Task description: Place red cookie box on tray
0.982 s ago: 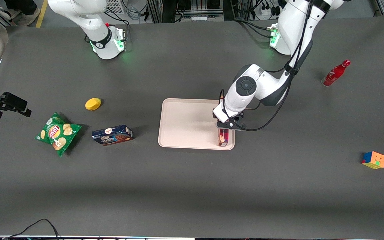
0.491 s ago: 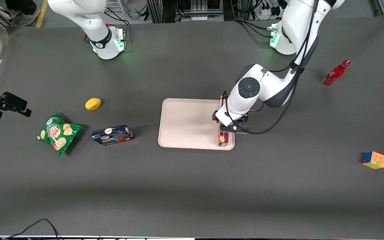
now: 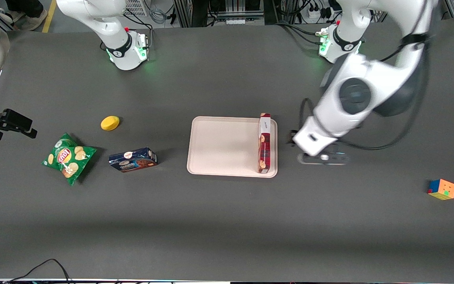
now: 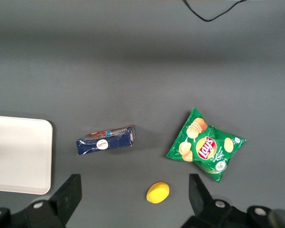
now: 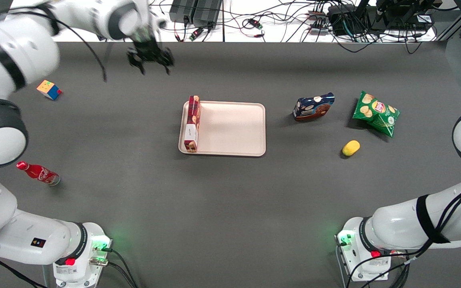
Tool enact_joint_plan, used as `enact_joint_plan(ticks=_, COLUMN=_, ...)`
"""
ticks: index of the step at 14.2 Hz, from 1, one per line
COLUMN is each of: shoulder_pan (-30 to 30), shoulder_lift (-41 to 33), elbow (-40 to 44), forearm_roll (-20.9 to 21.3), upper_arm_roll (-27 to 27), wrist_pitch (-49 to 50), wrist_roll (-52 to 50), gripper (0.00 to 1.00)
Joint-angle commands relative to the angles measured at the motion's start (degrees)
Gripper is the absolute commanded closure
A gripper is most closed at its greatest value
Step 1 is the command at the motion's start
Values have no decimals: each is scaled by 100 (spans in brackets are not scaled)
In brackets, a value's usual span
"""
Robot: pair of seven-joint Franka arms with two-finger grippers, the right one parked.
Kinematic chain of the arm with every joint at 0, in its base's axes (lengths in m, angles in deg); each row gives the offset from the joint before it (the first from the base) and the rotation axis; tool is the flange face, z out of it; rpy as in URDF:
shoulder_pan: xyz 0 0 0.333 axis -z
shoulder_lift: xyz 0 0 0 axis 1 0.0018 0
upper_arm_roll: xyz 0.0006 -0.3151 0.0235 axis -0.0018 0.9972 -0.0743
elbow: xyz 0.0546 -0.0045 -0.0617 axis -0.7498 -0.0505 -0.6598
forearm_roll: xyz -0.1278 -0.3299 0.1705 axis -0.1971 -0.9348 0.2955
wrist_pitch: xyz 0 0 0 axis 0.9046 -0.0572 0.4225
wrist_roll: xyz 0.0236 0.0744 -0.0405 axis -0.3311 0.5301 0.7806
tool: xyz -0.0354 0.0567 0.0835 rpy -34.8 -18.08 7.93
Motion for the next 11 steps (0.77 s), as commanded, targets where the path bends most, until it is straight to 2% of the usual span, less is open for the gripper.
enact_joint_plan(ticks=1, shoulder_pan=-303, shoulder_lift=-720, elbow=51, forearm_roll=-275, upper_arm_roll=-506, wrist_pitch=398, wrist_roll=715, gripper=0)
enact_joint_plan(ticks=5, shoulder_pan=-664, shoulder_lift=-1310, elbow=419, forearm_roll=-267, upper_arm_roll=-955, wrist_pitch=969, wrist_roll=1136, gripper=0)
enact_joint_plan(ticks=8, shoulder_pan=-726, shoulder_lift=-1671, elbow=570, forearm_roll=-170, upper_arm_roll=-1026, wrist_pitch=1330, wrist_roll=1296, gripper=0)
enact_joint_plan(ticks=11, shoulder_pan=-805, shoulder_lift=-1725, elbow=552, forearm_roll=-161, upper_arm_roll=-1096, wrist_pitch=1358, wrist_roll=1628, gripper=0)
